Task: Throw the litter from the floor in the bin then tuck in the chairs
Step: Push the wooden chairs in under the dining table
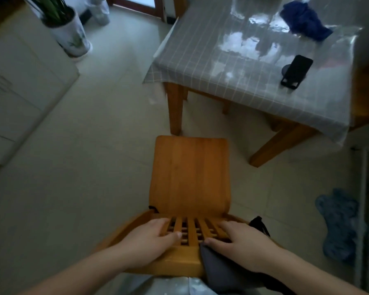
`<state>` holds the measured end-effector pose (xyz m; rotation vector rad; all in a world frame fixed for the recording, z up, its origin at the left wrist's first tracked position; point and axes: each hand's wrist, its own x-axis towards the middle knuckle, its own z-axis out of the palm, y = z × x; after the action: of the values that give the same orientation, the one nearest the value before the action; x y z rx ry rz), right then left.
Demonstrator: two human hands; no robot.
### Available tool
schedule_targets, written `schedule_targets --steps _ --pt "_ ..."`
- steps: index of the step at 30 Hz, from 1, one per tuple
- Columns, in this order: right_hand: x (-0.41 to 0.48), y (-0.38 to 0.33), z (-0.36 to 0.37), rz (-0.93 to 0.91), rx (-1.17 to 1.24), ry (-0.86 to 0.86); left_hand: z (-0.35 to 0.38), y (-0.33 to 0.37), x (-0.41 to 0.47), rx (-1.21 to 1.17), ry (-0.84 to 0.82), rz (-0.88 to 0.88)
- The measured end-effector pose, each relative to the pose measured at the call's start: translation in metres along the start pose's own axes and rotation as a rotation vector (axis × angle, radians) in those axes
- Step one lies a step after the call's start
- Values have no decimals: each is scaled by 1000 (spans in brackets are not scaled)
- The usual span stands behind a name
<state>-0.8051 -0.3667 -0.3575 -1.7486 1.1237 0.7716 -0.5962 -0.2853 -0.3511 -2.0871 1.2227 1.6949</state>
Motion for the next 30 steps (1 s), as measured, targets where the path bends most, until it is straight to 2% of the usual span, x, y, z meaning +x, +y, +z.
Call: schedule_targets --steps 3,7,14,17,23,30 --pt "5 -3 -4 14 -72 -143 -1 1 3 47 -67 -25" --pt "11 -2 -13 66 -131 -226 -3 -2 13 127 -193 -60" --pt "18 1 -23 150 16 -417 -6 -4 20 214 -218 -46" --pt "11 4 -27 161 143 -433 -1 -2 18 186 -208 -31" --pt "-5 6 -32 109 2 -386 6 9 11 196 -207 -10" --pt "-31 23 -43 92 44 -324 0 44 5 273 -166 33"
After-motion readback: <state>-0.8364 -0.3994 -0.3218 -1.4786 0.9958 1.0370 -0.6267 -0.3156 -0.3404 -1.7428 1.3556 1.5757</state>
